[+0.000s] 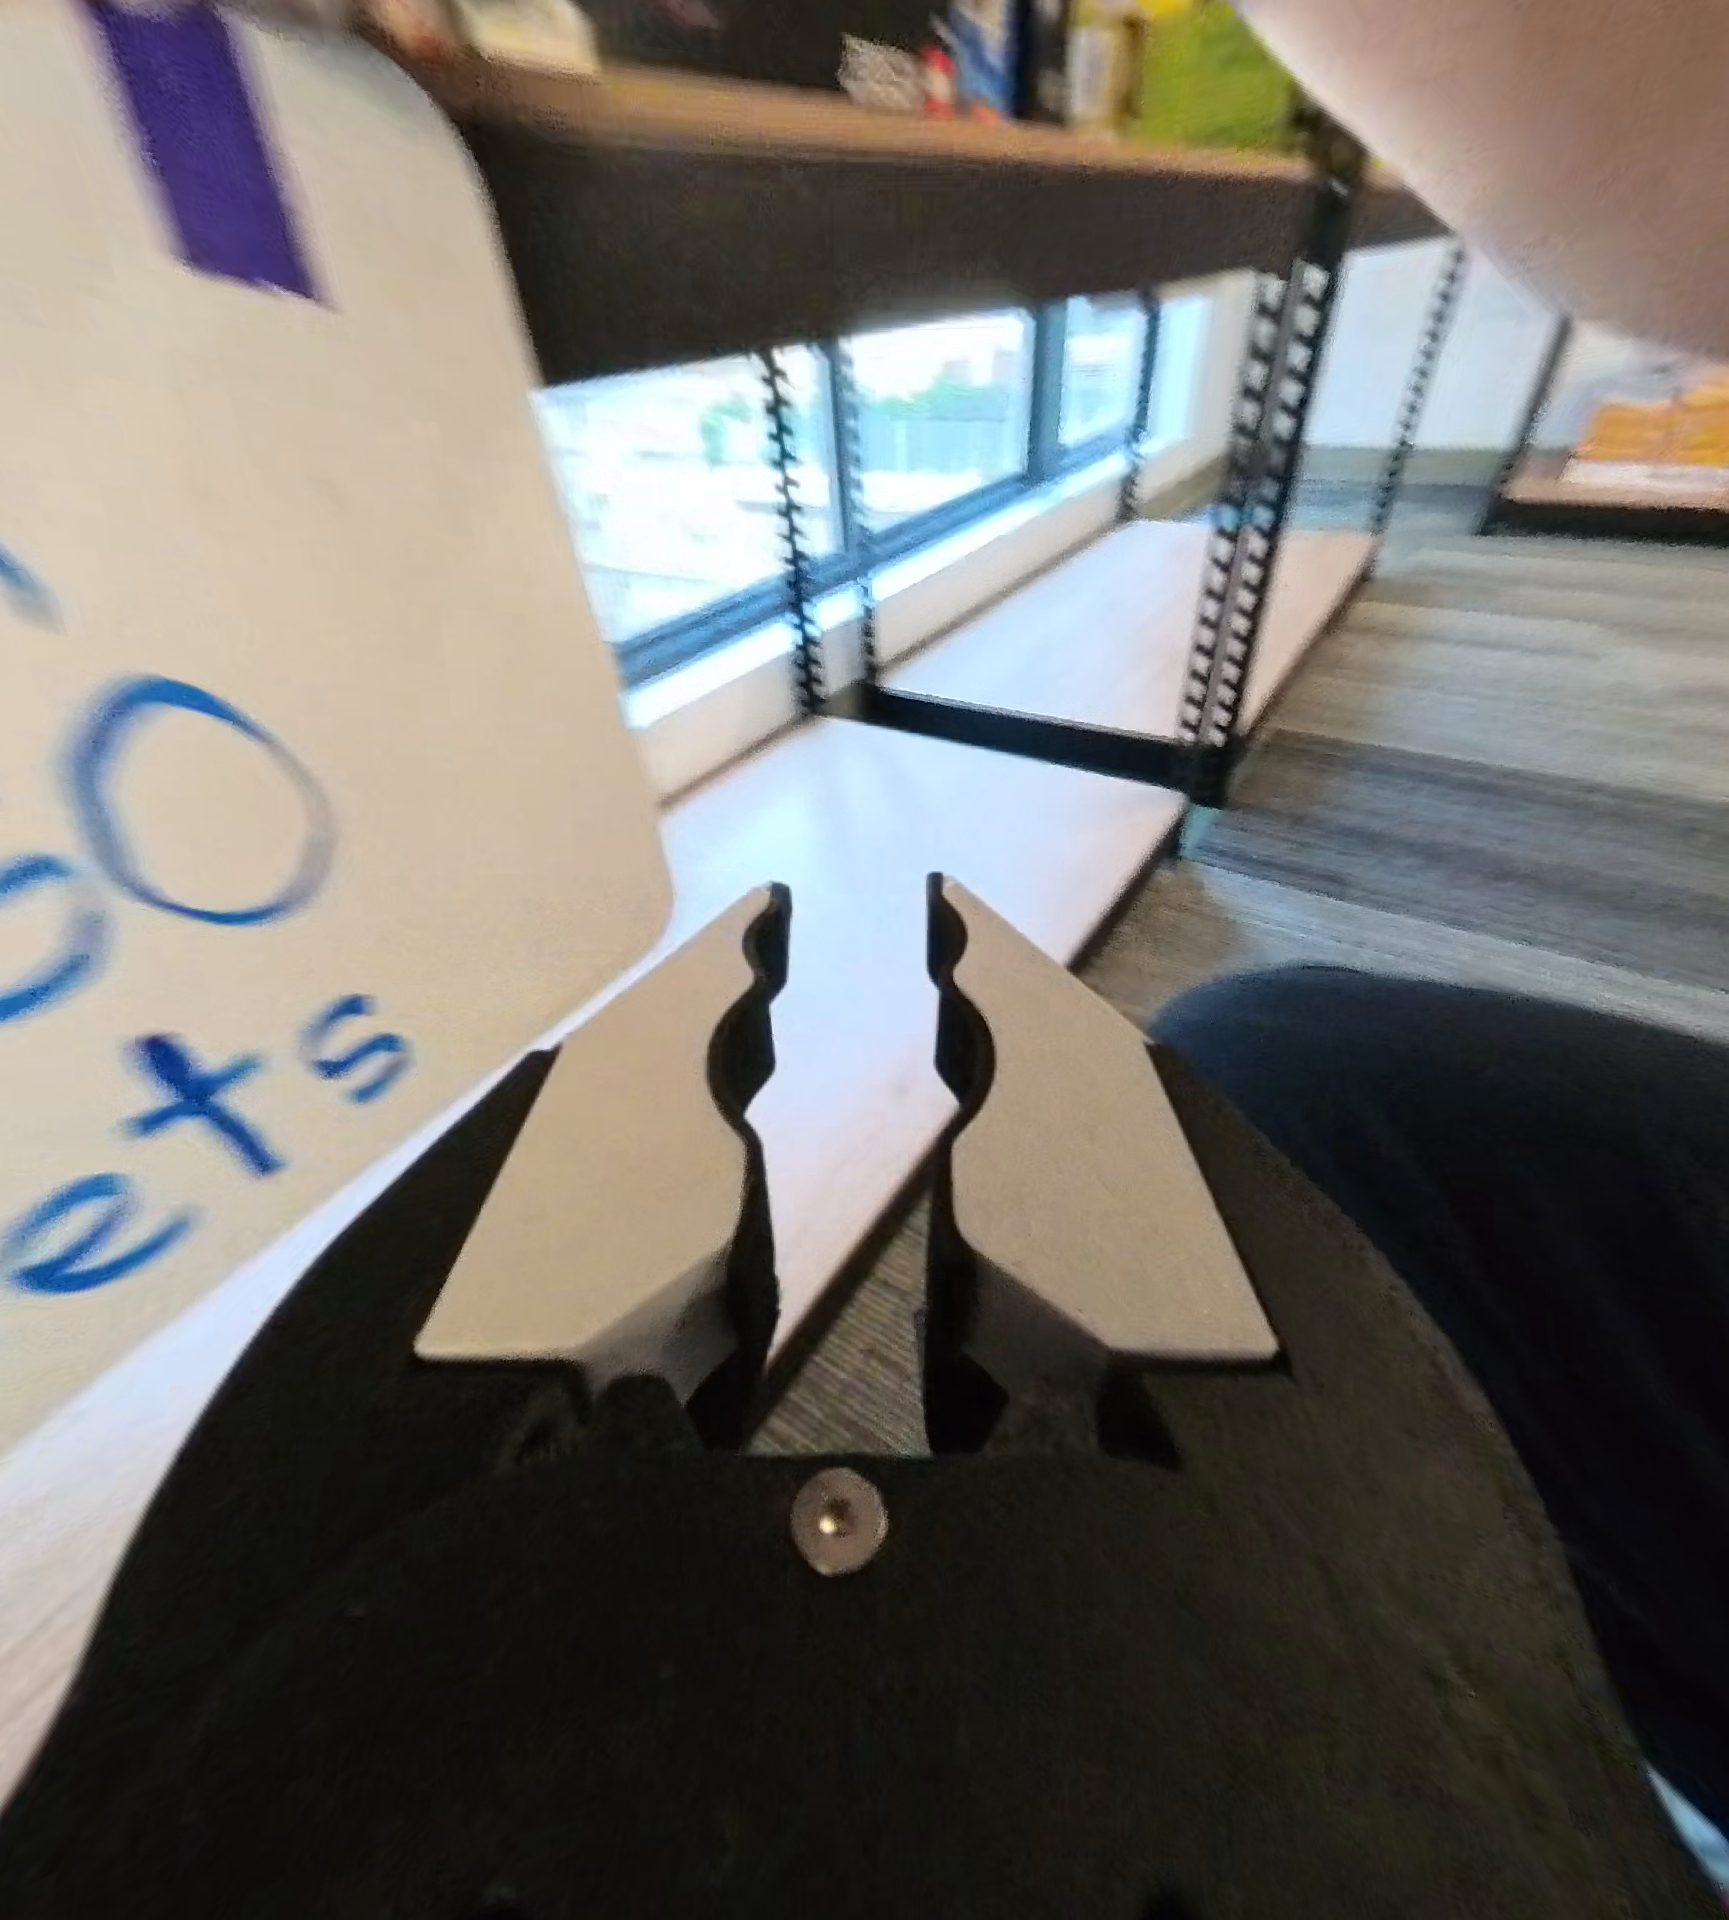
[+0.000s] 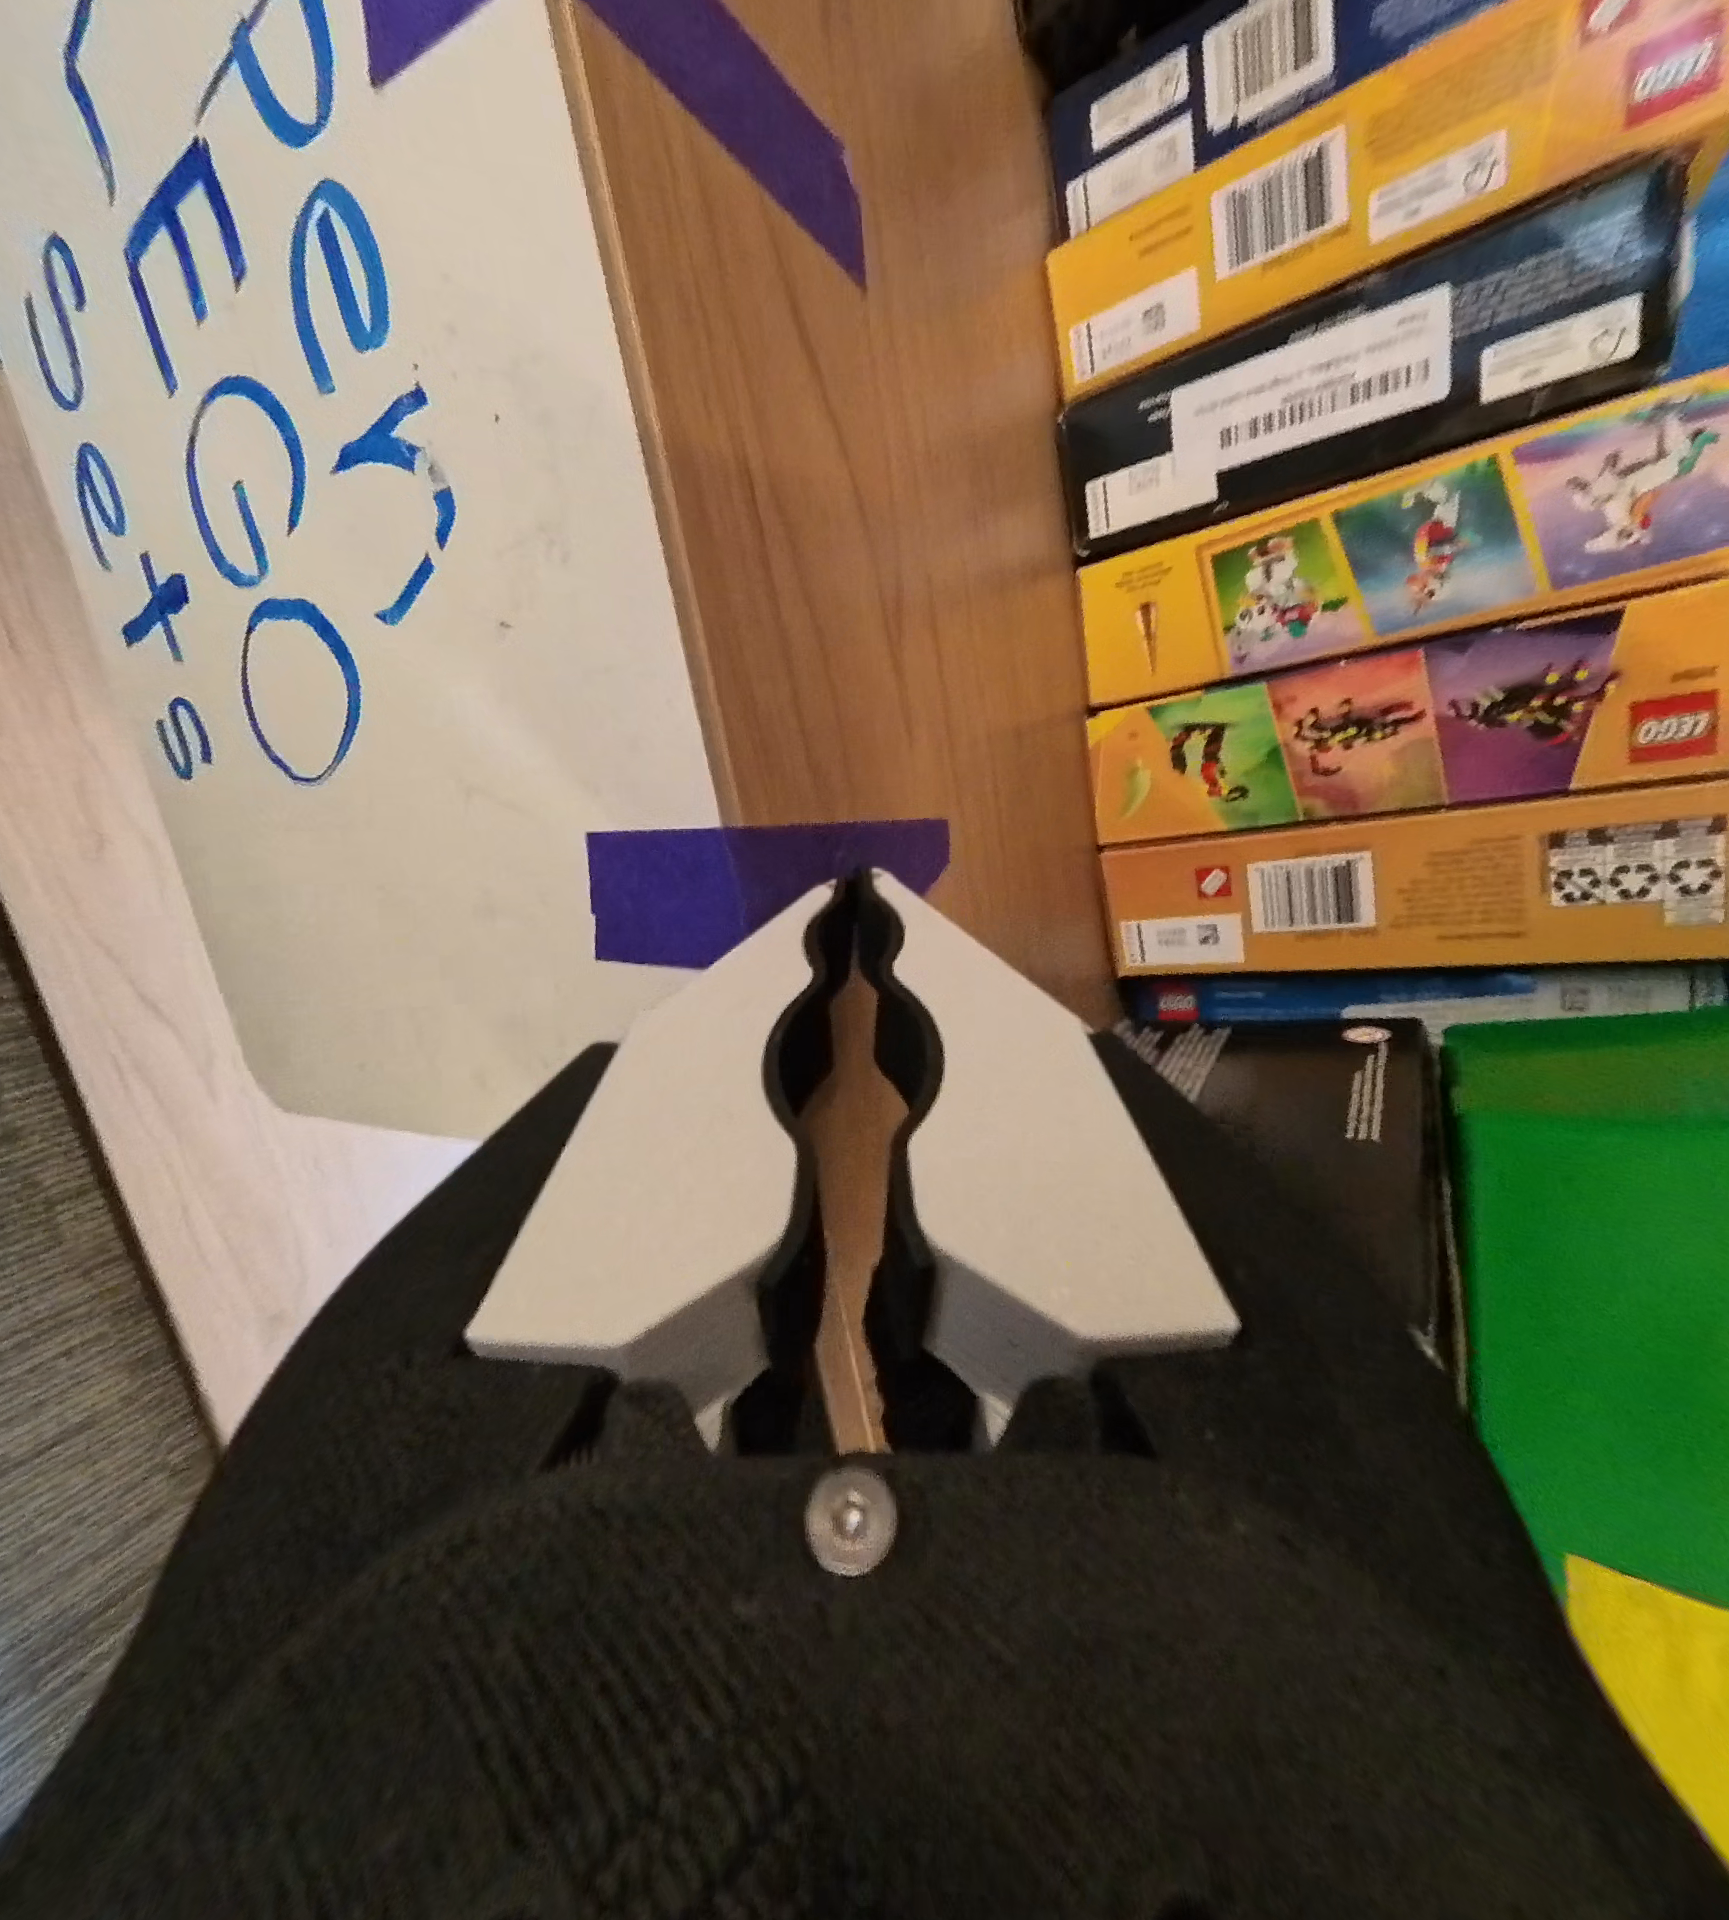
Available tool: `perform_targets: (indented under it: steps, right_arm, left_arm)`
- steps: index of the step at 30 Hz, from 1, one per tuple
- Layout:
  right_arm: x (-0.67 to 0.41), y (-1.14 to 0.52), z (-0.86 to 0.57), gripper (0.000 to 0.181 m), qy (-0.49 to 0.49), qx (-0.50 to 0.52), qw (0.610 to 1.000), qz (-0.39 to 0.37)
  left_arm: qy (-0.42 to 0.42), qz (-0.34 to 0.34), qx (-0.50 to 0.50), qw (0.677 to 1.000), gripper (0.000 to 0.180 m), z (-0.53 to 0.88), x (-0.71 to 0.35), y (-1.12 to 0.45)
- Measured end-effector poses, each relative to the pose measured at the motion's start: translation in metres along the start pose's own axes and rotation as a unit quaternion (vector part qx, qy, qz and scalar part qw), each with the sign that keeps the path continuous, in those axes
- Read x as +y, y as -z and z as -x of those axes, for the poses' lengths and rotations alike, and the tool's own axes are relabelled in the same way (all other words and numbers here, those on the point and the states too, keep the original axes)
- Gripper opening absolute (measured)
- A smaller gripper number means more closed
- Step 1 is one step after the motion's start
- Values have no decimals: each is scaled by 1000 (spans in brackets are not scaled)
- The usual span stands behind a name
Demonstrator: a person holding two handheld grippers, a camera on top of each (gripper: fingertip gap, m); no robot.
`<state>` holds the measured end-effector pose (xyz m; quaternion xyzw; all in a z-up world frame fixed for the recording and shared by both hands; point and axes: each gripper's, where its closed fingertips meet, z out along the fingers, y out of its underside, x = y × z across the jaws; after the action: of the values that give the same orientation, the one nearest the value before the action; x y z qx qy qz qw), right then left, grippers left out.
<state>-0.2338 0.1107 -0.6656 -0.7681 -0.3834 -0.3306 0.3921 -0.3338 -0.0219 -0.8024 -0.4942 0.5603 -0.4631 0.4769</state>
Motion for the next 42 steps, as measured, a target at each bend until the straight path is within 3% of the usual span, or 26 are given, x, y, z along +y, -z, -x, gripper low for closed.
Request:
perform_targets:
  steps: [4, 8, 10, 15, 27, 39, 42]
  right_arm:
    - [-16, -9, 1, 0, 29, 0, 999, 16]
    - [-89, -7, 2, 0, -21, -34, 994, -105]
    - [-120, -15, 9, 0, -28, -75, 988, -129]
    - [-143, -45, 29, 0, -2, -114, 987, -111]
    - [-111, -105, -11, 0, 14, -47, 998, -33]
    - [-107, -92, -5, 0, 214, -52, 971, -90]
    - [-110, -89, -1, 0, 217, -59, 969, -105]
  left_arm:
    - [-42, 23, 44, 998, 23, -29, 32, -13]
    - [-23, 5, 93, 995, 20, -46, 33, -20]
    - [-6, 10, 114, 993, 20, -53, 38, -28]
    - [10, -2, 149, 989, 21, -67, 33, -30]
    - [29, -37, 139, 989, 23, -51, 15, -11]
    - [24, -45, 138, 989, 23, -50, 10, -4]
    - [25, -44, 136, 989, 23, -48, 12, -5]
